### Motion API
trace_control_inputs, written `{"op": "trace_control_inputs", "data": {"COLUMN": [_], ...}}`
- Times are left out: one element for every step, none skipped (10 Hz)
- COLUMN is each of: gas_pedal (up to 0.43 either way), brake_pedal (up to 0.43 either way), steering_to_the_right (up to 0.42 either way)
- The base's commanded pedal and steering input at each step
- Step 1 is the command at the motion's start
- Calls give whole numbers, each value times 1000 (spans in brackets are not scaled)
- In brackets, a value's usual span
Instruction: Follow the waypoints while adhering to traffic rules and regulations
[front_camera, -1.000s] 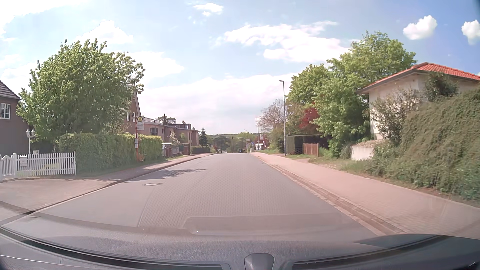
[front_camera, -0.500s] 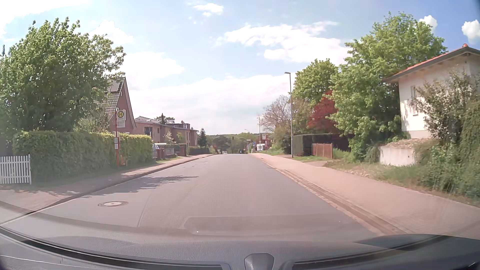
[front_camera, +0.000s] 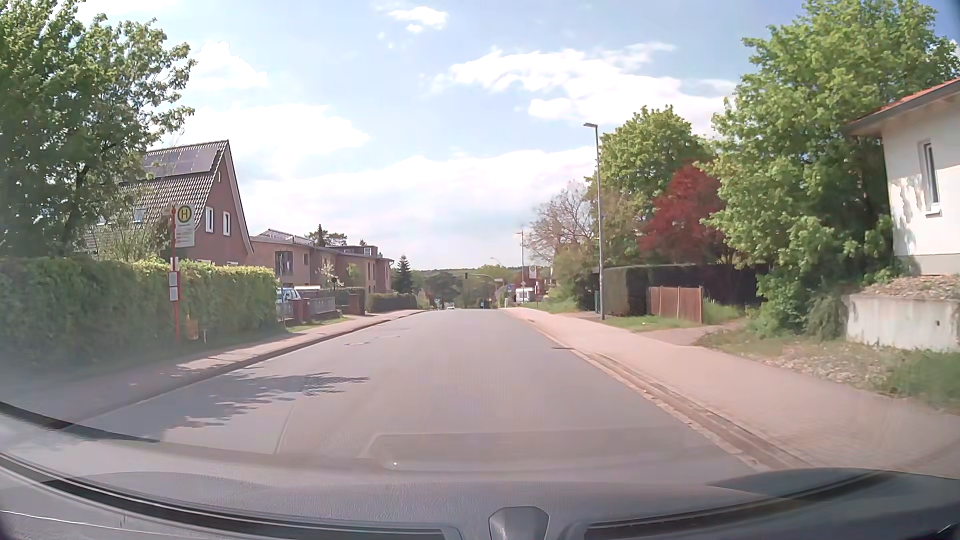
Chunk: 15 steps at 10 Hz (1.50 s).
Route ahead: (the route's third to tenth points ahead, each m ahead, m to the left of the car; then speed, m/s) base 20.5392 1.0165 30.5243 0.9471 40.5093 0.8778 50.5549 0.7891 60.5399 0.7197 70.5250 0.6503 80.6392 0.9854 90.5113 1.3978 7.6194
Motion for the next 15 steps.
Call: {"op": "trace_control_inputs", "data": {"gas_pedal": [28,28,28,28,28,28,28,28,28,28,28,28,28,28,28], "brake_pedal": [0,0,0,0,0,0,0,0,0,0,0,0,0,0,0], "steering_to_the_right": [-5,-5,-5,-5,-5,-5,-5,-5,-4,-3,-2,-2,-2,-2,-1]}}
